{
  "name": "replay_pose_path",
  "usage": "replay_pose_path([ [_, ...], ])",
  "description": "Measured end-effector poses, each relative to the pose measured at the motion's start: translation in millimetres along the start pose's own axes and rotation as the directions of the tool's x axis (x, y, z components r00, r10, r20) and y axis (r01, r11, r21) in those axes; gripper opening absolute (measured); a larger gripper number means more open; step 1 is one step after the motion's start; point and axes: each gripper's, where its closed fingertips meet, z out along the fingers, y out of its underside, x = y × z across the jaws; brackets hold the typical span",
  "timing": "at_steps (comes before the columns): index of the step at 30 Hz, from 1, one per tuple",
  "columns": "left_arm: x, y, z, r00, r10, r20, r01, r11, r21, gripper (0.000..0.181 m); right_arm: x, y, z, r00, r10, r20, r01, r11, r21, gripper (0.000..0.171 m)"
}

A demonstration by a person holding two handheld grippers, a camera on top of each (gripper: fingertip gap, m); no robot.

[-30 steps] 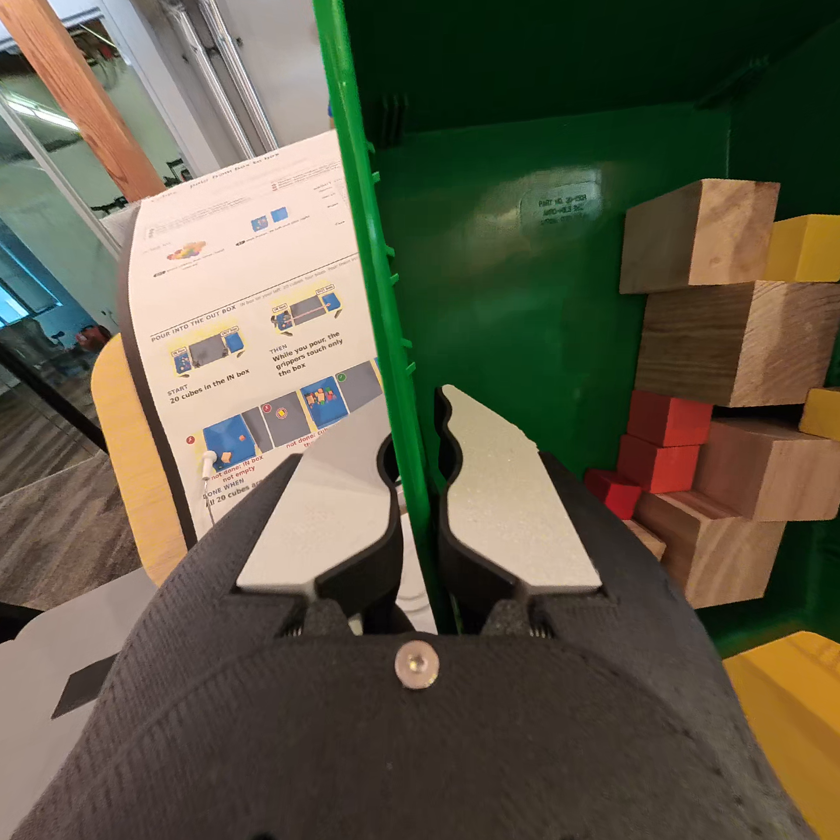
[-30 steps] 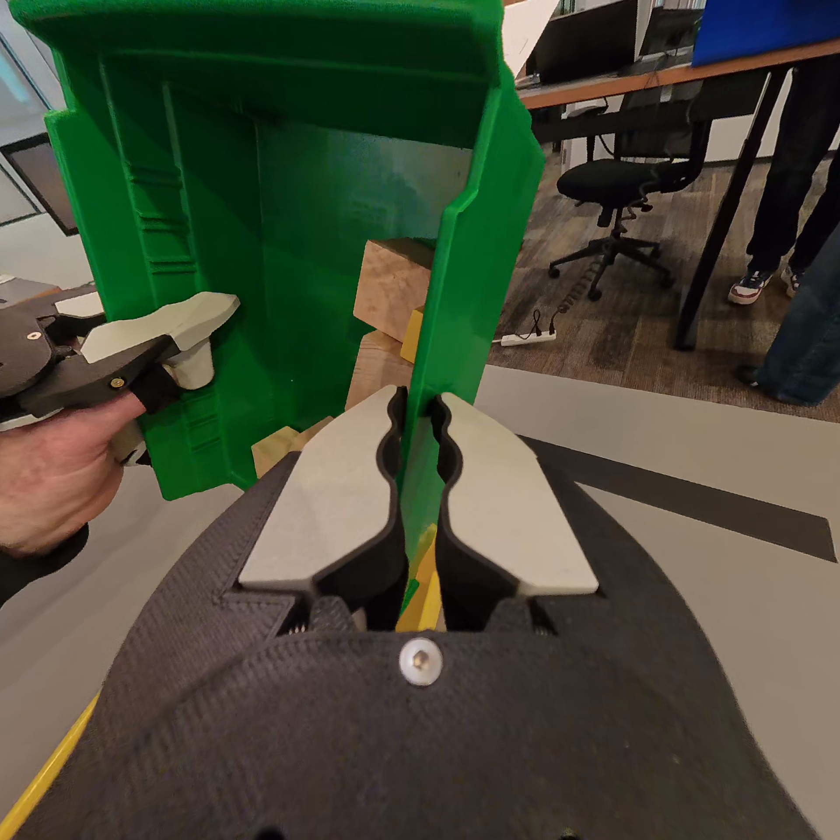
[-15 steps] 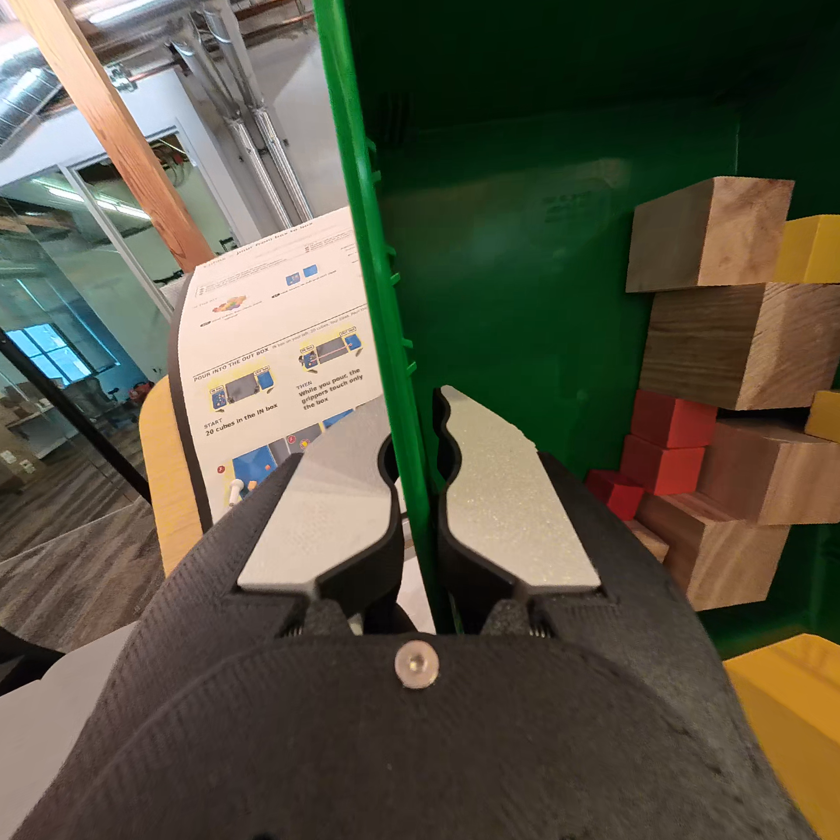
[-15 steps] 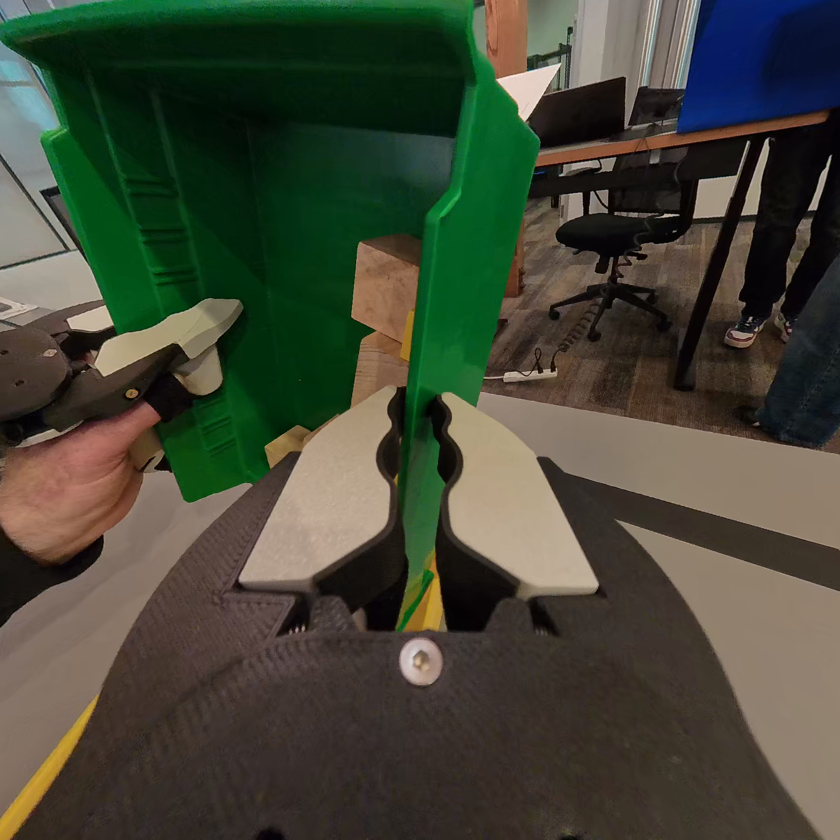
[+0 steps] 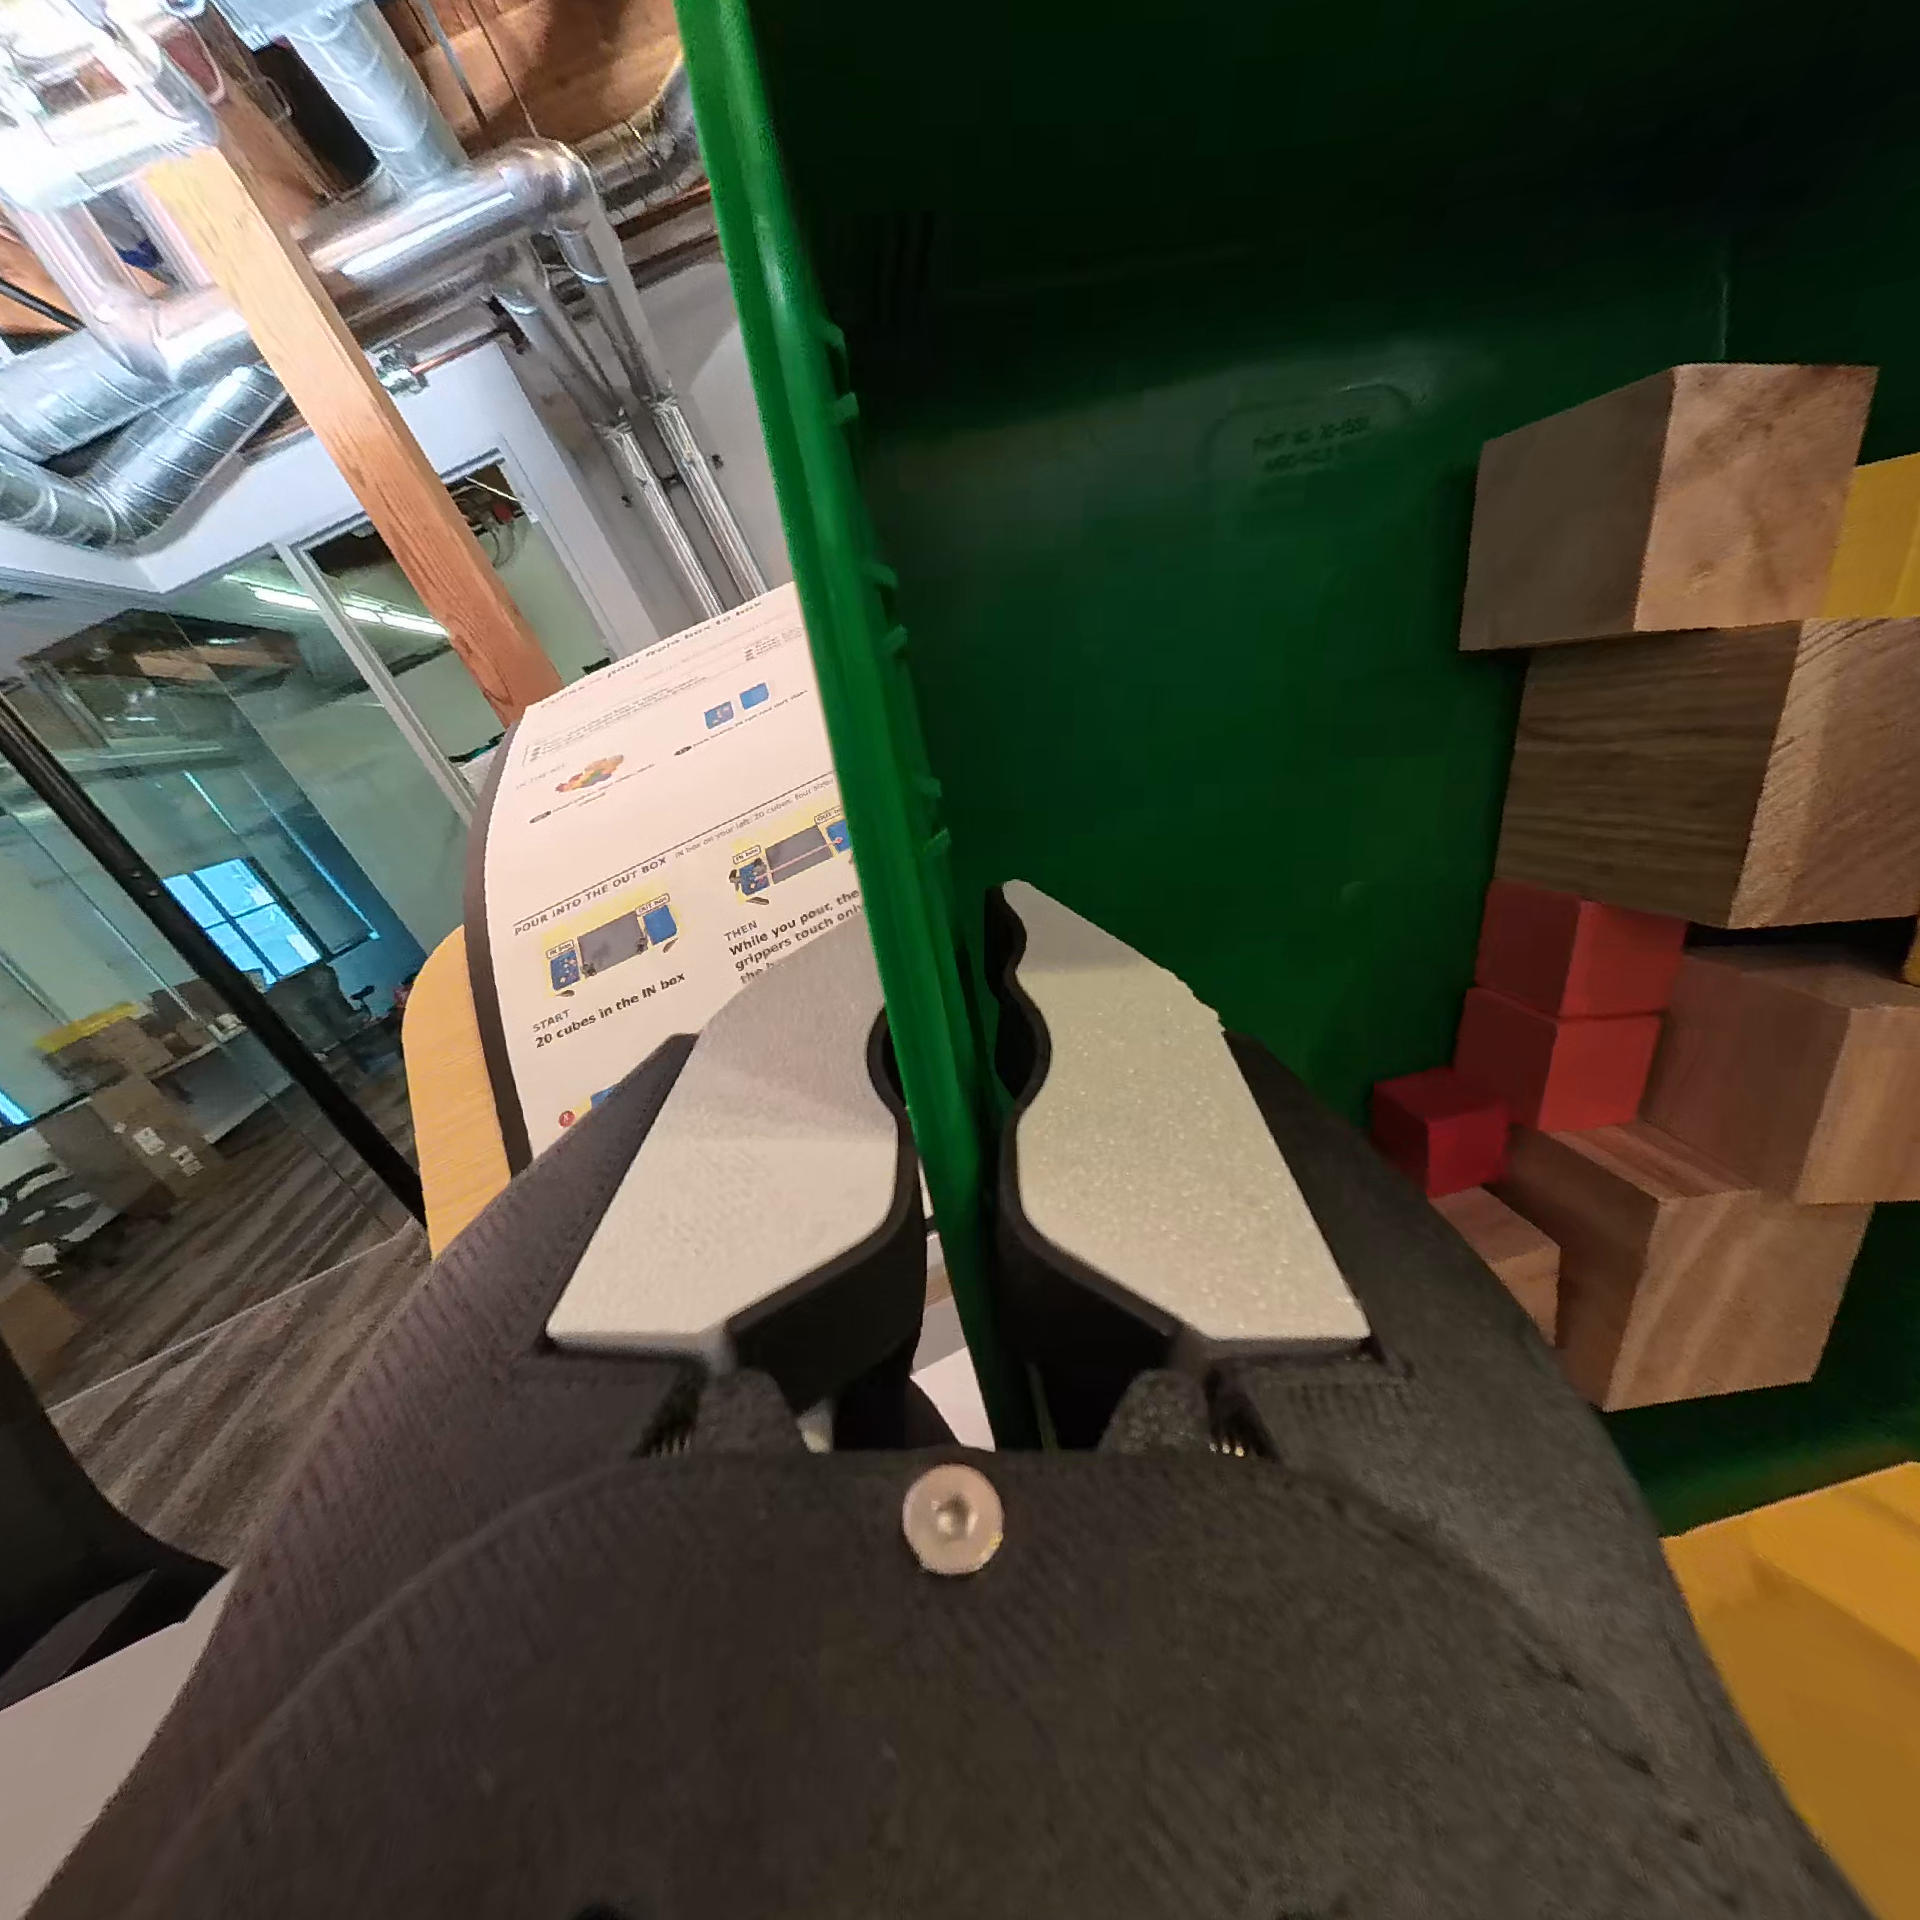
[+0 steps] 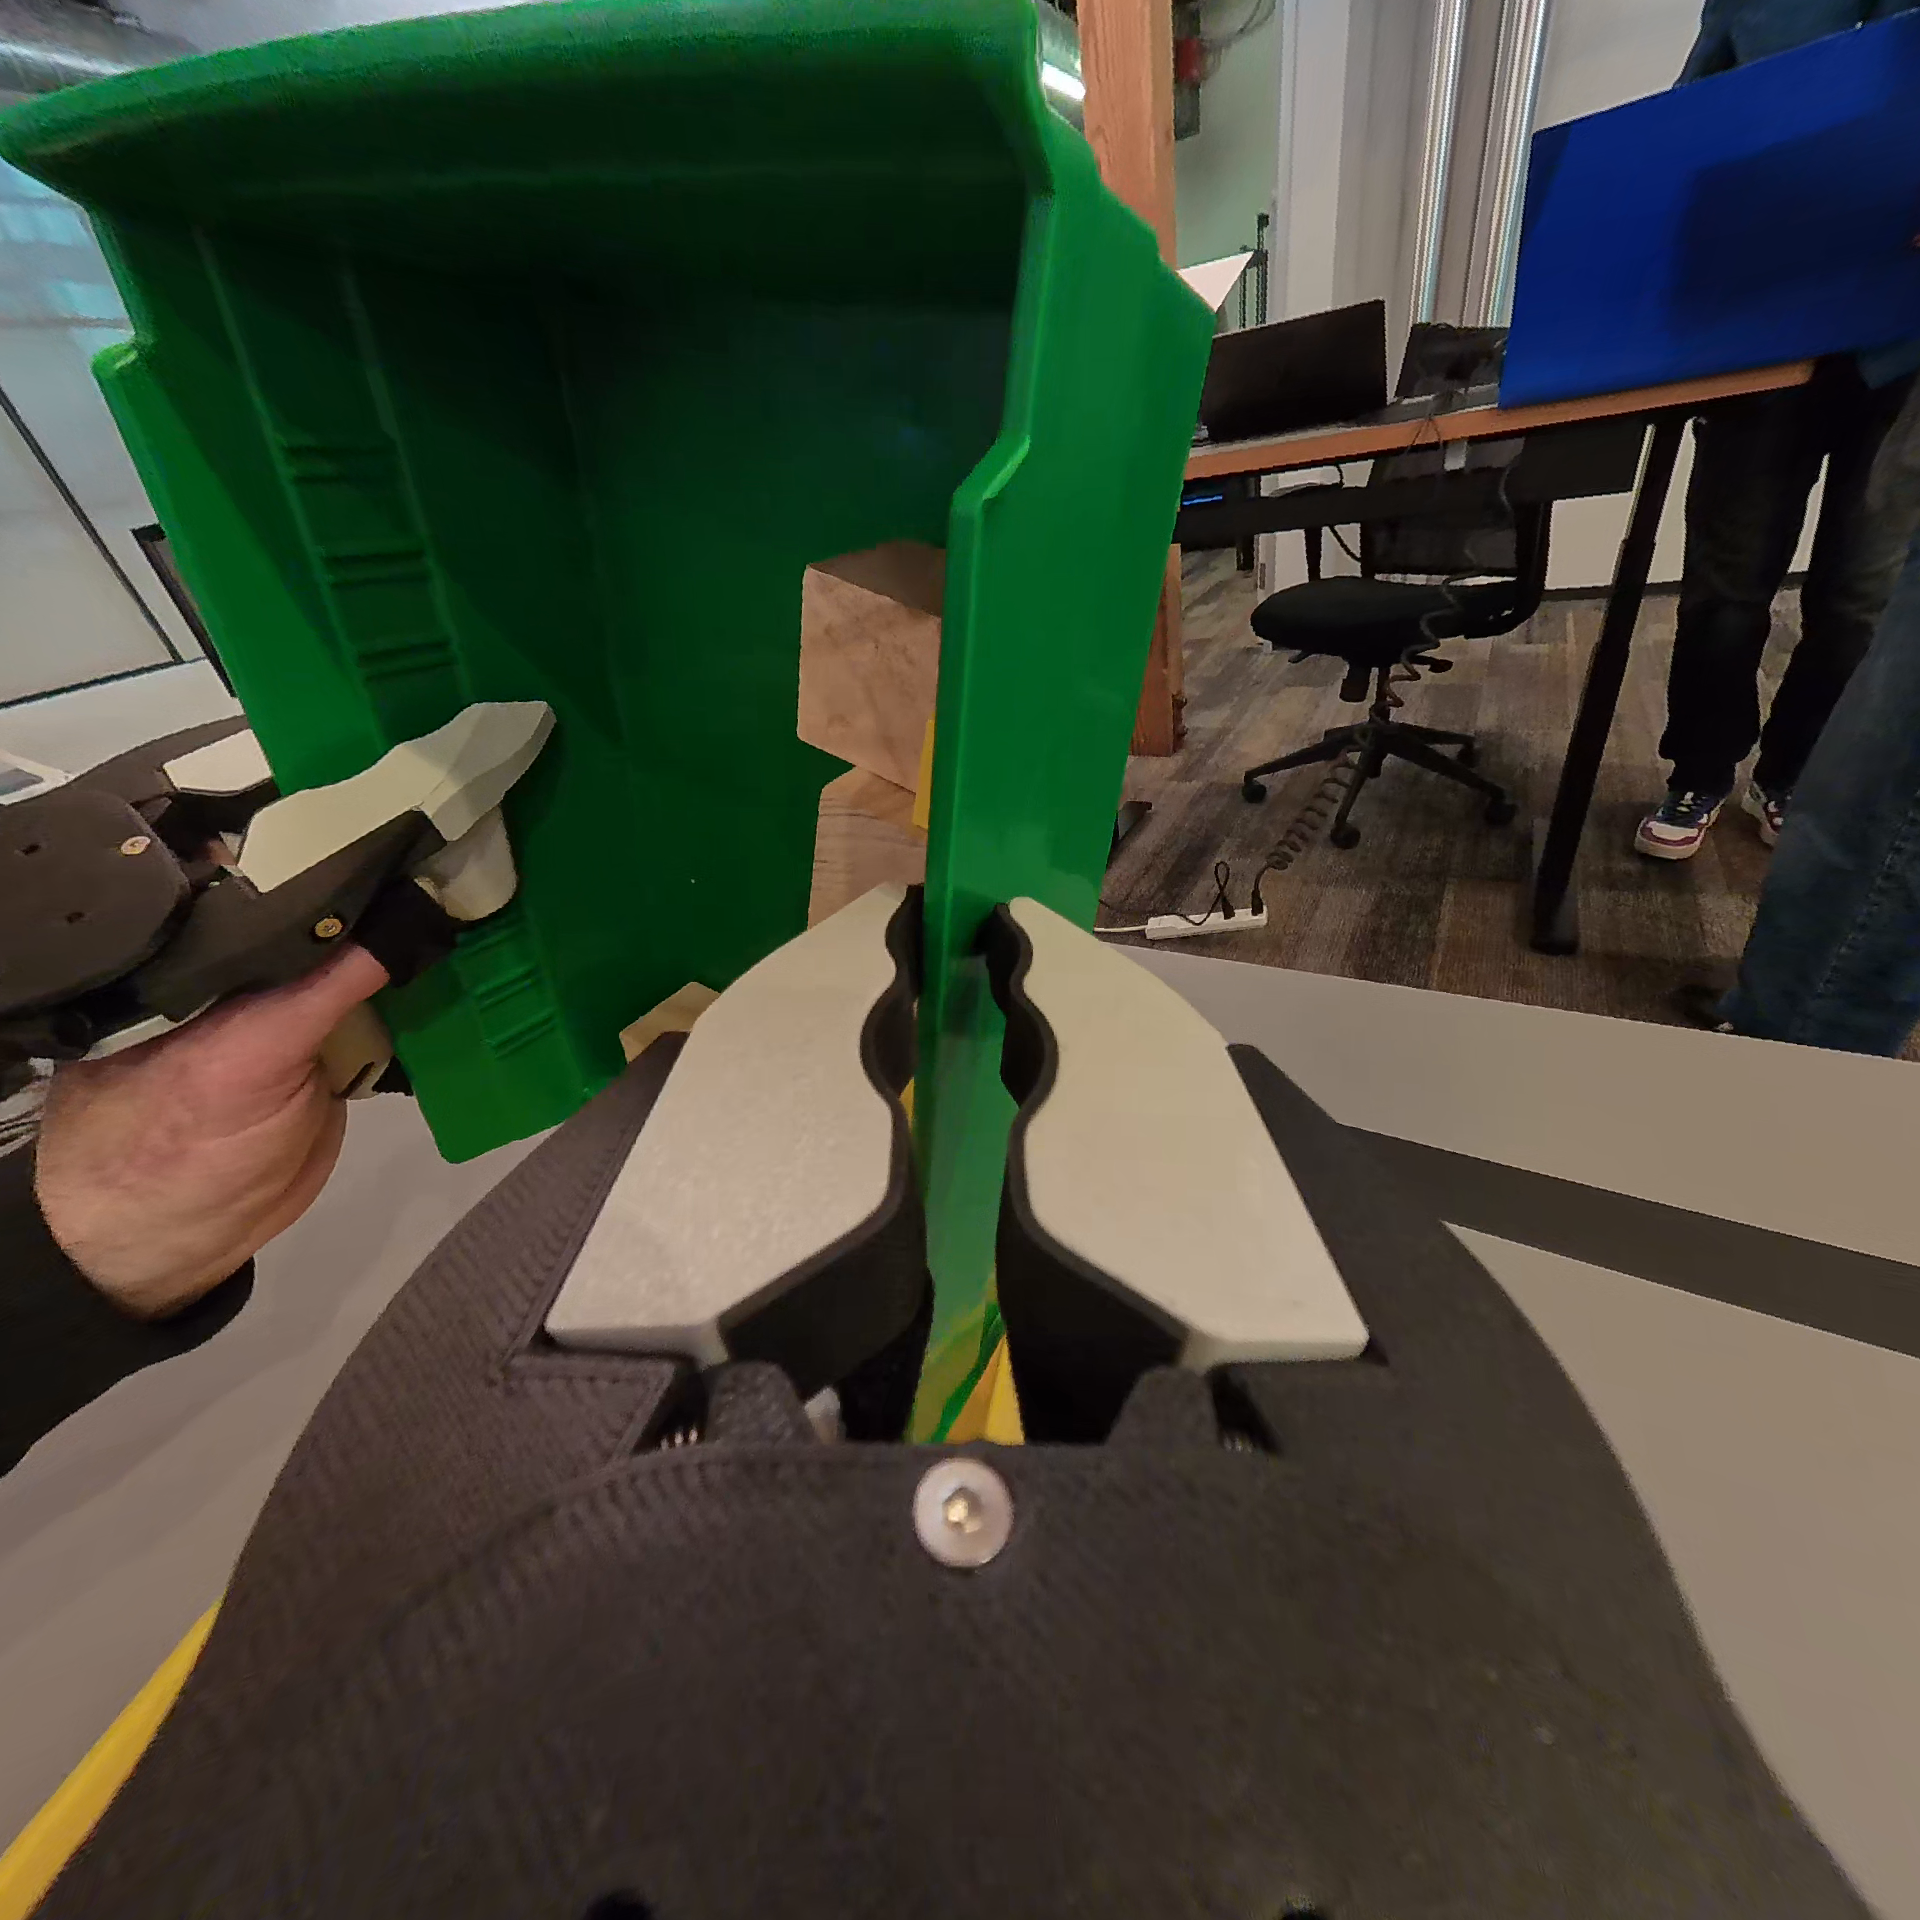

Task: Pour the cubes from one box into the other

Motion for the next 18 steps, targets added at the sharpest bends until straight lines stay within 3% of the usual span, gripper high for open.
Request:
replay_pose_path([
  [1, 0, 0, 0, 1.0, 0.003, 0.002, -0.003, 1.0, 0.005, 0.009, 0, 0, 0, 1.0, -0.003, -0.002, 0.003, 1.0, 0.003, 0.006],
  [18, -6, -18, 2, 0.999, 0.036, 0.038, -0.039, 0.995, 0.09, 0.008, -2, -7, -1, 1.0, -0.002, 0.009, 0.001, 0.999, 0.053, 0.006],
])
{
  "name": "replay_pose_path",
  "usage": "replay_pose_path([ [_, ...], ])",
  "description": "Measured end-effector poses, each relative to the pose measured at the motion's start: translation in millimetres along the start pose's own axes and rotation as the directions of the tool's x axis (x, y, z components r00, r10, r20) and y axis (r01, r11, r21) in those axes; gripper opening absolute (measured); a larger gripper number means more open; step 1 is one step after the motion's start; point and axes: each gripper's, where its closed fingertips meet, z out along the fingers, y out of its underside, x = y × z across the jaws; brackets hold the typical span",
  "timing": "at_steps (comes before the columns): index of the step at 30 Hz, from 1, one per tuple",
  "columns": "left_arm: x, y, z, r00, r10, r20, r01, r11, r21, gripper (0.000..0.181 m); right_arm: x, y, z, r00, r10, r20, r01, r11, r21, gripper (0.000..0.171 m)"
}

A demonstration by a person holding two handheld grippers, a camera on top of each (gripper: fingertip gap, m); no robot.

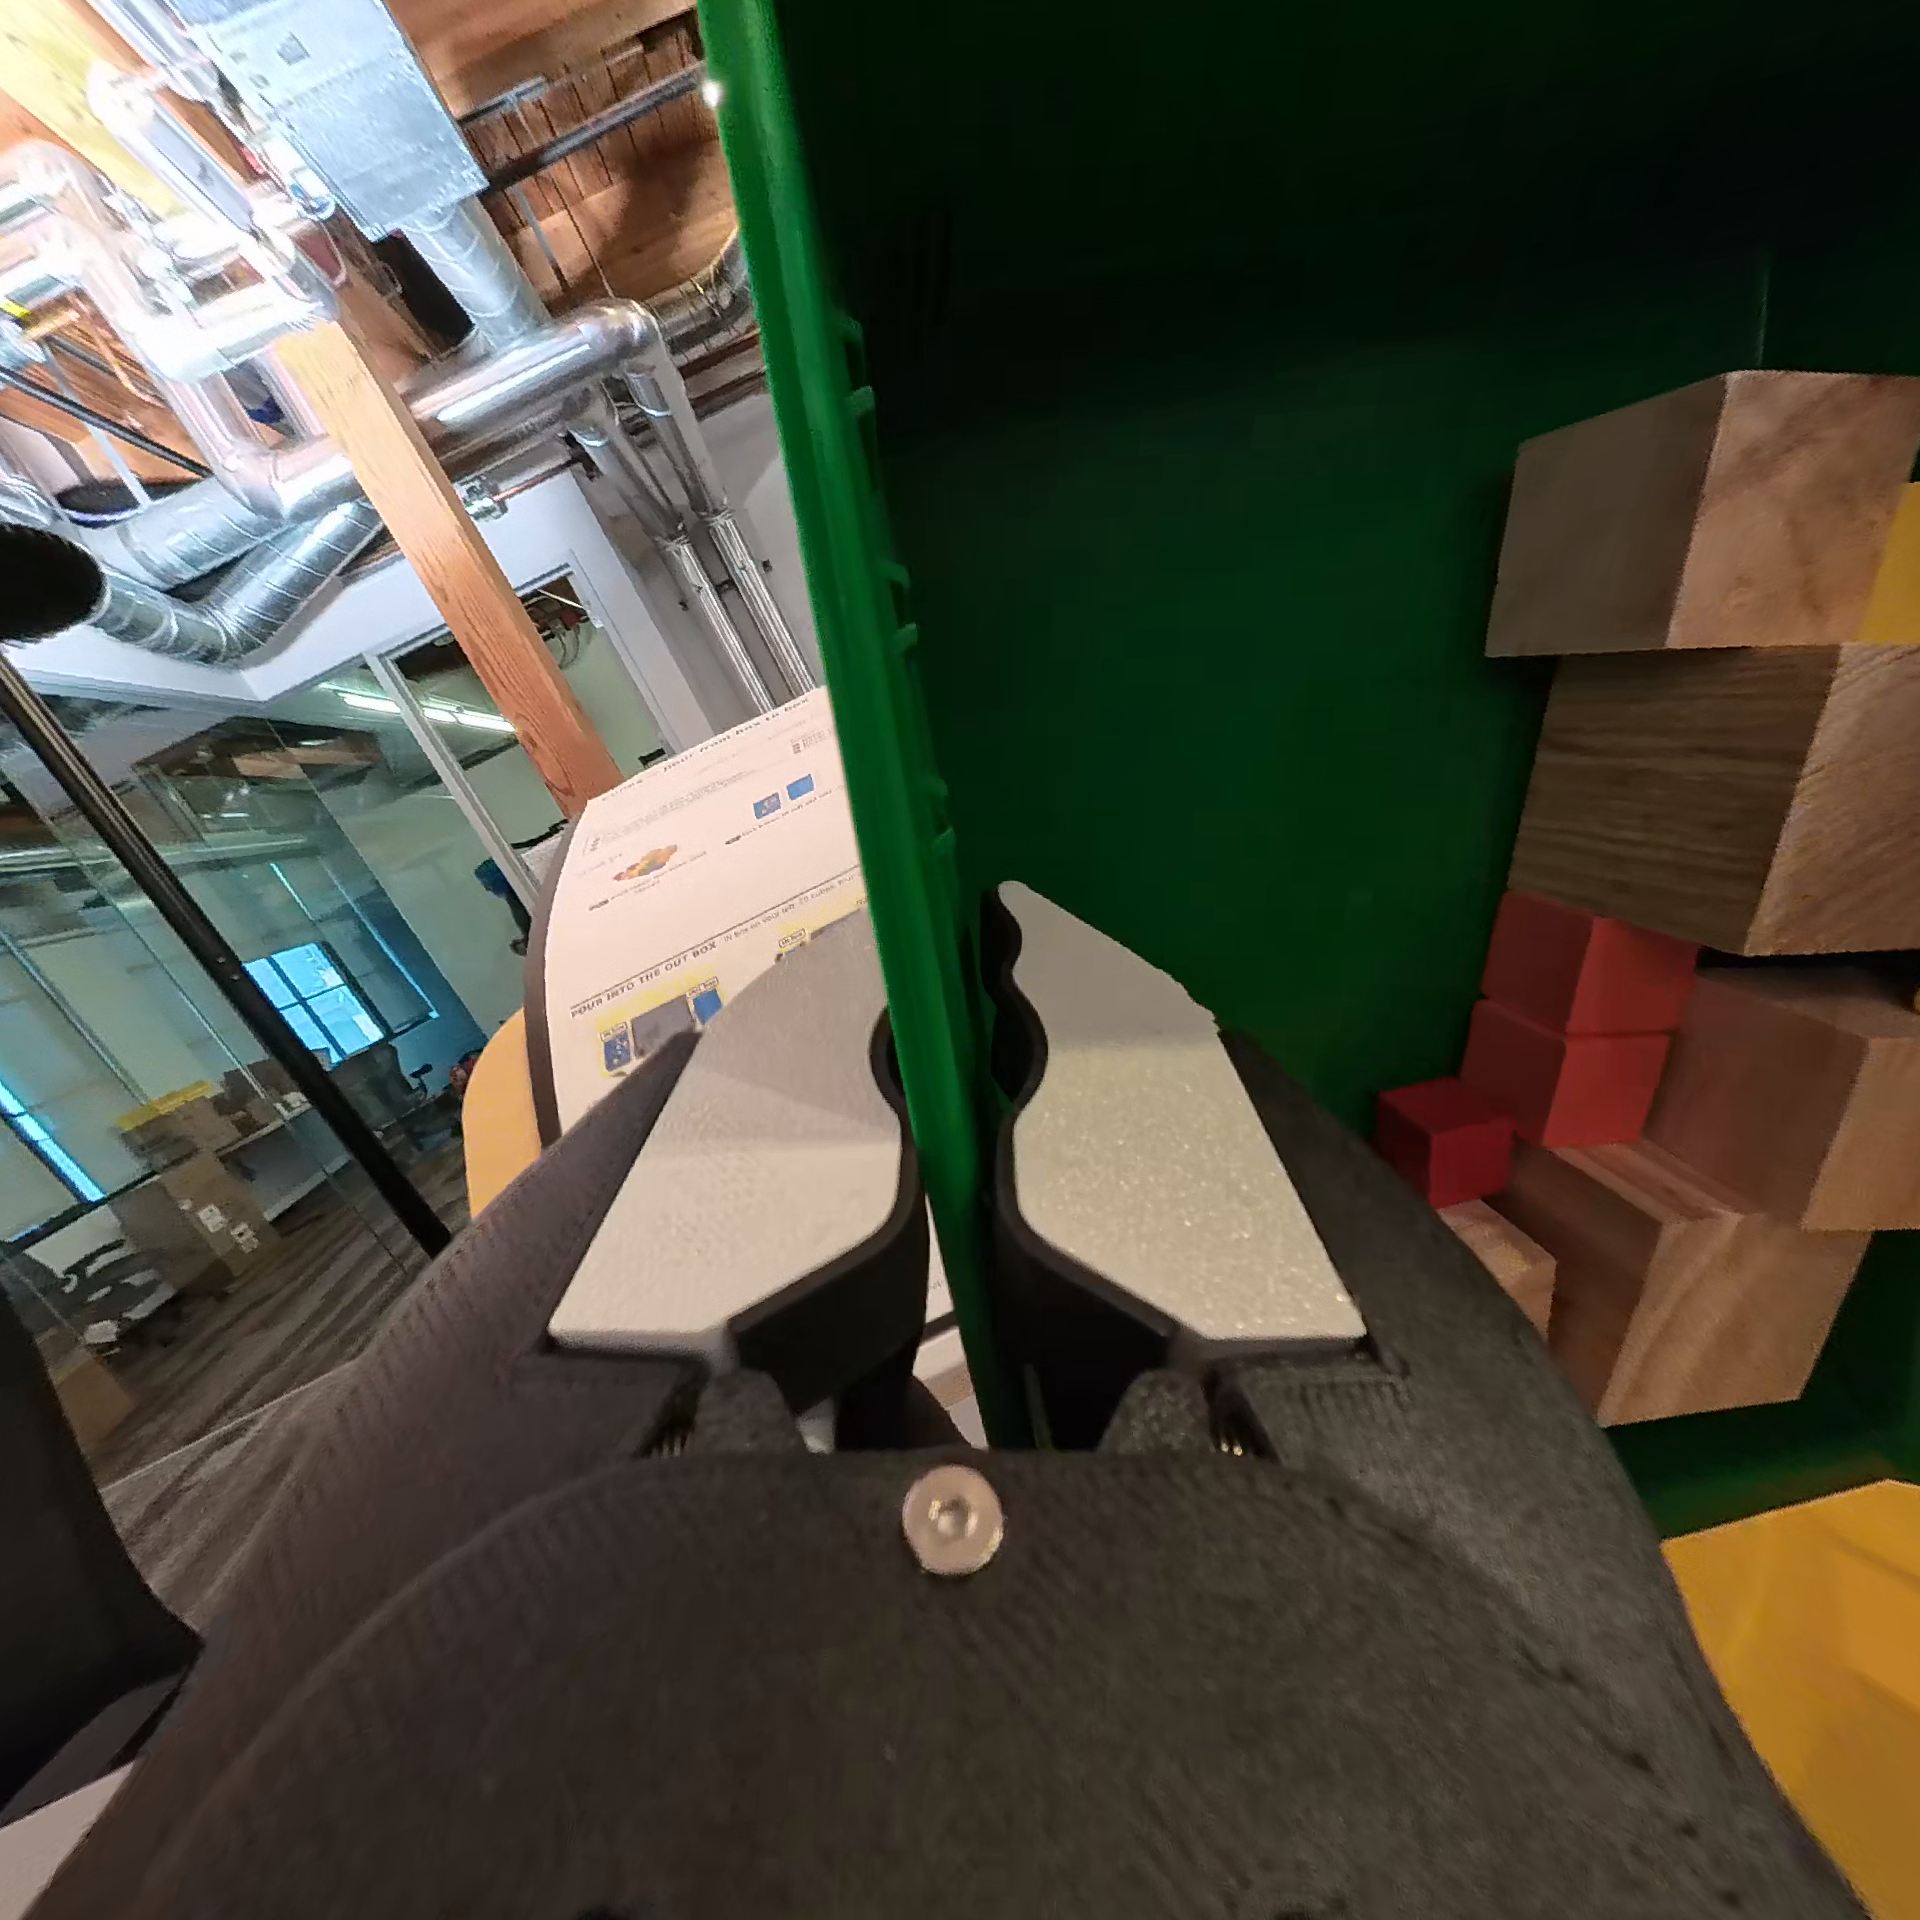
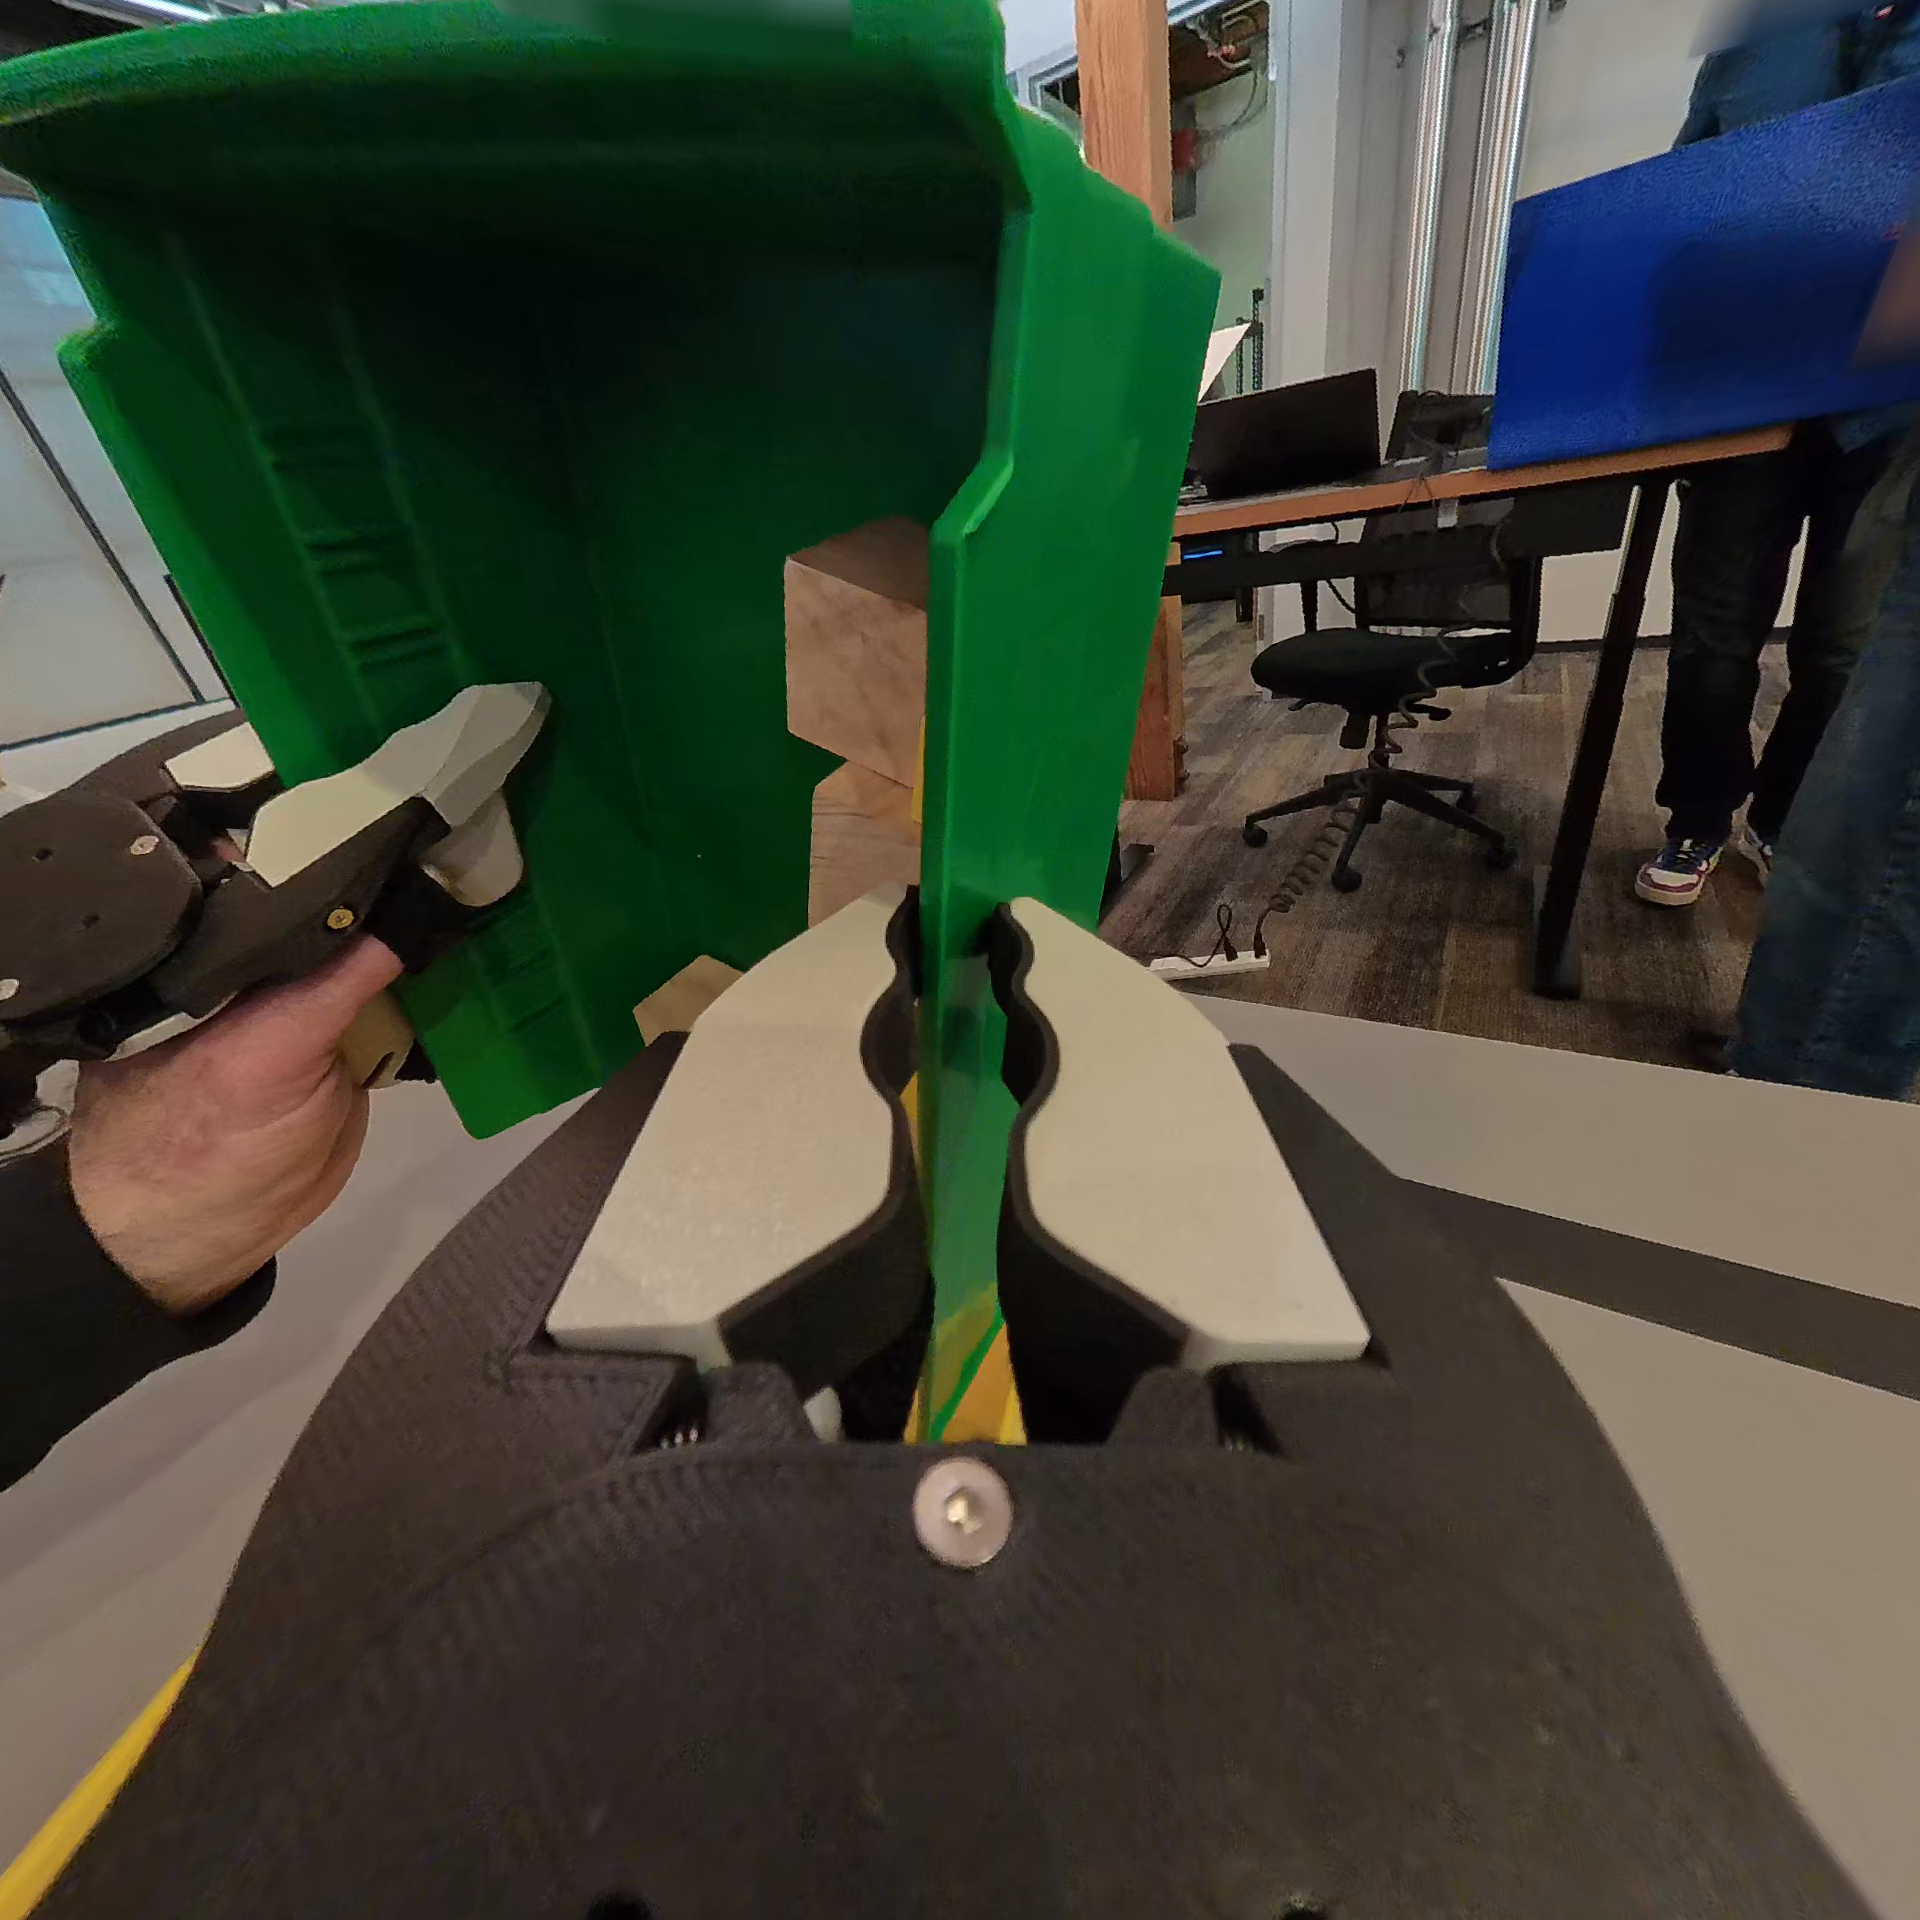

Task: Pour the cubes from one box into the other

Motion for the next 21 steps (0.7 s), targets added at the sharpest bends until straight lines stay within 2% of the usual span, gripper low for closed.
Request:
replay_pose_path([
  [21, 1, 1, -5, 1.0, 0.026, 0.007, -0.026, 0.999, 0.043, 0.006, -2, 10, -3, 1.0, 0.008, -0.021, -0.007, 1.0, 0.014, 0.008],
])
